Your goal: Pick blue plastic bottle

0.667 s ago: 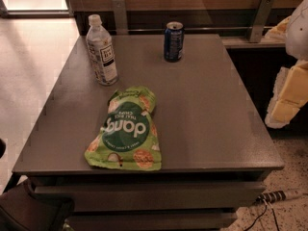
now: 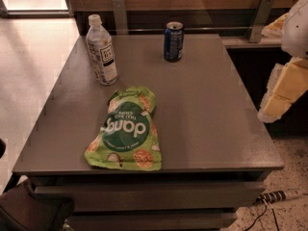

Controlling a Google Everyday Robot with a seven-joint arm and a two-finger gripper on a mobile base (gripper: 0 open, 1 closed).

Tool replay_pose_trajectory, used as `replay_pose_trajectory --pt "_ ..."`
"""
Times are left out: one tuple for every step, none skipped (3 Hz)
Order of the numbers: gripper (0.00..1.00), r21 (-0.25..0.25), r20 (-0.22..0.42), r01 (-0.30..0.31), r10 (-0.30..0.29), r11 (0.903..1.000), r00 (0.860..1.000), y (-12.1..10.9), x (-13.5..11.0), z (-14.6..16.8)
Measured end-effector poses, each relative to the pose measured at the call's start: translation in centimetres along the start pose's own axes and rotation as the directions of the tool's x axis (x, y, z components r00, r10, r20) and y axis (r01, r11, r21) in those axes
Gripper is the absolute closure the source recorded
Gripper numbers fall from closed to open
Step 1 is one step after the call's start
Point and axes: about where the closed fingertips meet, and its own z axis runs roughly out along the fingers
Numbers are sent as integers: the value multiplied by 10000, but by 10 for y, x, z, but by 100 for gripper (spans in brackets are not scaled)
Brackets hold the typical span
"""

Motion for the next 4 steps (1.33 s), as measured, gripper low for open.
replay_pose_trajectory --pt "0 348 1884 -411 338 9986 9815 -18 -27 20" --pt "0 872 4481 -816 341 9928 8933 -53 -67 27" --pt "0 1217 6491 -1458 323 9818 7600 -80 -108 21" --pt "0 1417 7766 -2405 429 9603 6286 -103 -138 14"
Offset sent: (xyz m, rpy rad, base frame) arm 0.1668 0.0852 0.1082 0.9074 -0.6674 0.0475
